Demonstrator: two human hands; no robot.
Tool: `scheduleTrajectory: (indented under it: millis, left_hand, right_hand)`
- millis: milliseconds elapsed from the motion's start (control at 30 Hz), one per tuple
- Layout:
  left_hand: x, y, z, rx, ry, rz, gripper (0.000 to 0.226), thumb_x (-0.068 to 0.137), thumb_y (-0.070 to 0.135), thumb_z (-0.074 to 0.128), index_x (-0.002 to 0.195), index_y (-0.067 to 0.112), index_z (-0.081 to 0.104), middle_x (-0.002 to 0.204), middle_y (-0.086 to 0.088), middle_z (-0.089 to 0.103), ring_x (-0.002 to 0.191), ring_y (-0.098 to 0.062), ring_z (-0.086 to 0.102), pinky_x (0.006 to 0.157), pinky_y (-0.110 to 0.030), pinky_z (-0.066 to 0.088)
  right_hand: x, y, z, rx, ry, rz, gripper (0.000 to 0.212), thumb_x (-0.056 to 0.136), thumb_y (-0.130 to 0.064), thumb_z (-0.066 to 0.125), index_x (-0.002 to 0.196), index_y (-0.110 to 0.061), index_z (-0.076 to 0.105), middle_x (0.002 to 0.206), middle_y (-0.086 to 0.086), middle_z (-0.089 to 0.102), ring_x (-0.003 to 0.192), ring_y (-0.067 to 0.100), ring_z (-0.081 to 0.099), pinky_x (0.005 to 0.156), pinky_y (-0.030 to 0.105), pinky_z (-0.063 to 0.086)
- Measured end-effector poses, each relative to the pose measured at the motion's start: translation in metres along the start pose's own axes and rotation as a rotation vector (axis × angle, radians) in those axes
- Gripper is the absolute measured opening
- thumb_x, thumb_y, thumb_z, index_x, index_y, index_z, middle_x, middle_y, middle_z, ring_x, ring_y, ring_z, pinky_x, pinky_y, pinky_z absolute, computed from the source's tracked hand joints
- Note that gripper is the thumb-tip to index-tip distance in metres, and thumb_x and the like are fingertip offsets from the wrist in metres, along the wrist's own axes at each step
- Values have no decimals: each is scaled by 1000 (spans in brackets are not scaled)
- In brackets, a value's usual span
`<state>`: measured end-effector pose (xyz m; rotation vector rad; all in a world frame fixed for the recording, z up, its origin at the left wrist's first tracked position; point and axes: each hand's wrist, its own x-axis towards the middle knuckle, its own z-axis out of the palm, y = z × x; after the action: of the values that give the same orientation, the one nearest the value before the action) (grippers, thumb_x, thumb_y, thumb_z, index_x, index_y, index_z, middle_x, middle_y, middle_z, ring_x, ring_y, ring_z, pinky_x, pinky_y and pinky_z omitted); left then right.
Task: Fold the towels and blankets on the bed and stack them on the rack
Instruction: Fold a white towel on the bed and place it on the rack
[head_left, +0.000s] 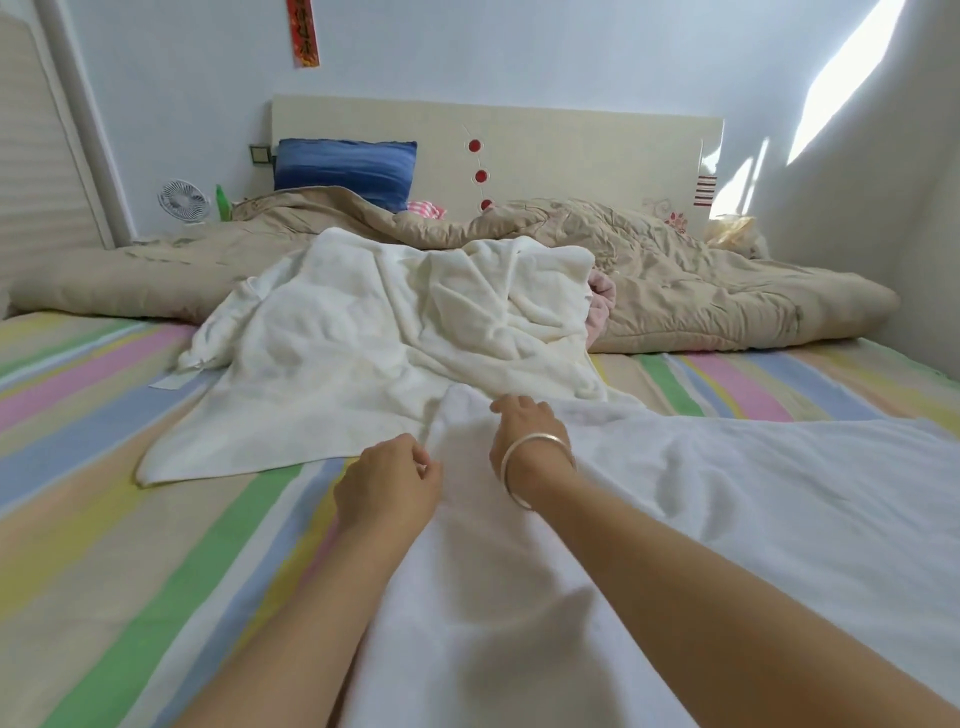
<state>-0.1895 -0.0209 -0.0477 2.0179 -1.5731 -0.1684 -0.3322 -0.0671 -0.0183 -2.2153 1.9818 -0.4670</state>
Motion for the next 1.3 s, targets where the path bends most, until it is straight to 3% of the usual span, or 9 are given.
scheduleTrajectory:
  millis: [167, 267, 433, 633, 767, 900, 1100, 1200, 1300]
  left_hand:
    - [30, -24, 29, -271, 5, -65, 30, 82, 51, 66, 69, 25, 65, 76, 15, 70, 82, -14, 66, 70, -27, 53]
    - [44, -32, 34, -348, -66, -94, 40, 79, 55, 68, 64, 18, 68, 71, 8, 71, 80, -19, 67, 77, -33, 55]
    - [48, -30, 33, -411, -52, -95, 43, 68, 57, 78, 62, 18, 62, 71, 6, 70, 79, -17, 67, 79, -35, 55]
    - [53, -33, 36, -435, -91, -98, 25, 70, 43, 82, 64, 23, 68, 78, 10, 71, 86, -17, 68, 83, -36, 56]
    - [58, -33, 30, -505, -4, -167, 18, 75, 33, 73, 68, 17, 71, 65, 3, 70, 75, -24, 68, 74, -38, 59]
    - [60, -28, 28, -377, 11, -184, 16, 83, 24, 55, 74, 14, 64, 87, -3, 70, 90, -29, 63, 74, -31, 52]
    - [65, -36, 37, -343, -9, -212, 33, 92, 22, 44, 102, -1, 65, 108, -21, 66, 103, -38, 60, 77, -37, 46]
    - [62, -32, 35, -344, -24, -167, 53, 97, 47, 39, 77, 5, 64, 89, -15, 68, 90, -34, 59, 74, -35, 41]
    - [57, -31, 34, -336, -34, -124, 57, 86, 58, 57, 51, 14, 46, 51, 1, 51, 63, -25, 54, 61, -30, 40]
  right_hand:
    - [76, 9, 3, 84, -33, 137, 33, 88, -5, 49, 114, -14, 67, 115, 6, 65, 105, 28, 60, 93, 33, 48]
    - [100, 4, 18, 98, -125, 79, 27, 96, -25, 52, 115, -16, 69, 117, 4, 66, 102, 25, 60, 92, 30, 45]
    - [112, -14, 29, 152, -222, 50, 52, 94, -58, 42, 134, -27, 56, 130, 1, 57, 119, 28, 53, 104, 38, 40]
    - [126, -19, 33, 186, -20, -111, 26, 91, -42, 59, 101, -19, 66, 88, -3, 58, 82, 19, 55, 74, 28, 42]
    - [132, -42, 35, -7, 26, -161, 17, 91, -45, 55, 95, -29, 60, 94, -6, 57, 85, 18, 52, 72, 27, 37]
    - [133, -49, 52, -171, 49, -172, 28, 91, -51, 47, 103, -31, 61, 105, -5, 63, 95, 21, 56, 79, 31, 44]
    - [131, -43, 48, 70, -82, -68, 41, 99, -33, 28, 113, -12, 61, 126, 10, 58, 108, 28, 52, 91, 36, 36]
    - [128, -29, 27, 34, -116, -2, 44, 101, -29, 26, 125, -8, 56, 127, 14, 55, 105, 29, 49, 89, 33, 34]
    - [126, -16, 21, -84, -217, 23, 35, 97, -31, 36, 116, -13, 58, 112, 12, 56, 97, 28, 51, 83, 32, 35]
